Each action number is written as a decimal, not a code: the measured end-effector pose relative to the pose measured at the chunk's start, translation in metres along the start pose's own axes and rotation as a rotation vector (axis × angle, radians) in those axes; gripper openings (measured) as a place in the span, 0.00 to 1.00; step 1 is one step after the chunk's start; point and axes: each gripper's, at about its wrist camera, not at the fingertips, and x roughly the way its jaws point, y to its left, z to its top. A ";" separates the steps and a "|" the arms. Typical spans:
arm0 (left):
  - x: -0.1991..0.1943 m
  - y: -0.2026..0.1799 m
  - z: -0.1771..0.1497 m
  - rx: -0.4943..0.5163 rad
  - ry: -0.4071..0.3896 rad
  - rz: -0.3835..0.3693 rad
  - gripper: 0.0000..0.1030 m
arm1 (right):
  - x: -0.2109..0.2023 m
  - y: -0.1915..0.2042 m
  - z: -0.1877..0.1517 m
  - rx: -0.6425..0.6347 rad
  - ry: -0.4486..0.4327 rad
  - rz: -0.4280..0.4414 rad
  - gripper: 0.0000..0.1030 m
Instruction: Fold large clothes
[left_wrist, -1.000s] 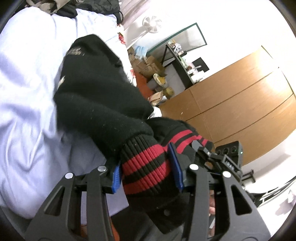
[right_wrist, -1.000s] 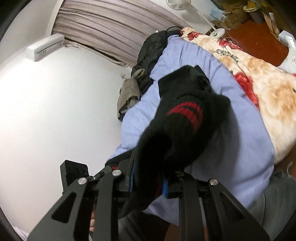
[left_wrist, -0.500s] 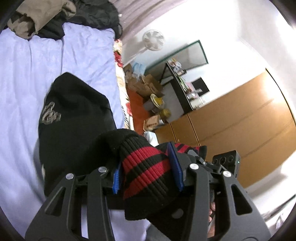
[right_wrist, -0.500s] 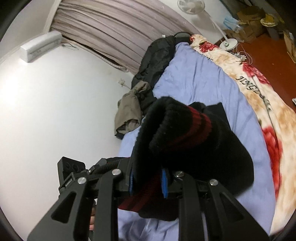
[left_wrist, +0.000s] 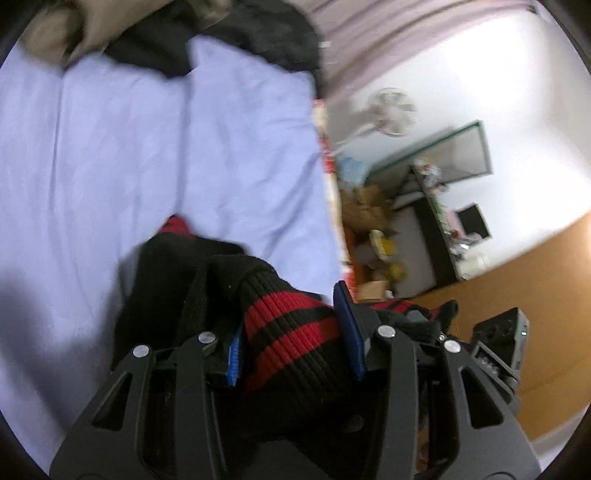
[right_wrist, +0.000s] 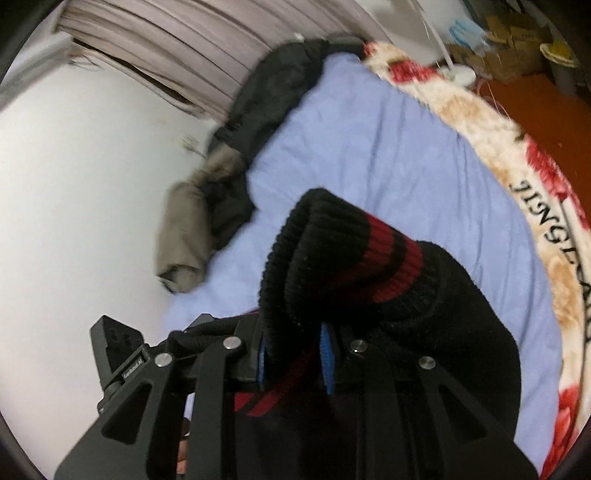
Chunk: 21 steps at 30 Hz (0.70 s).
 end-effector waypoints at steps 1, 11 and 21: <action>0.006 0.007 0.001 -0.002 -0.007 0.011 0.42 | 0.017 -0.009 -0.002 -0.007 0.009 -0.003 0.22; 0.028 0.024 0.005 0.099 -0.029 0.023 0.42 | 0.016 -0.011 0.002 0.010 0.023 0.103 0.57; -0.037 -0.014 0.007 0.122 0.080 0.022 0.63 | -0.096 0.062 -0.039 -0.238 0.006 0.060 0.71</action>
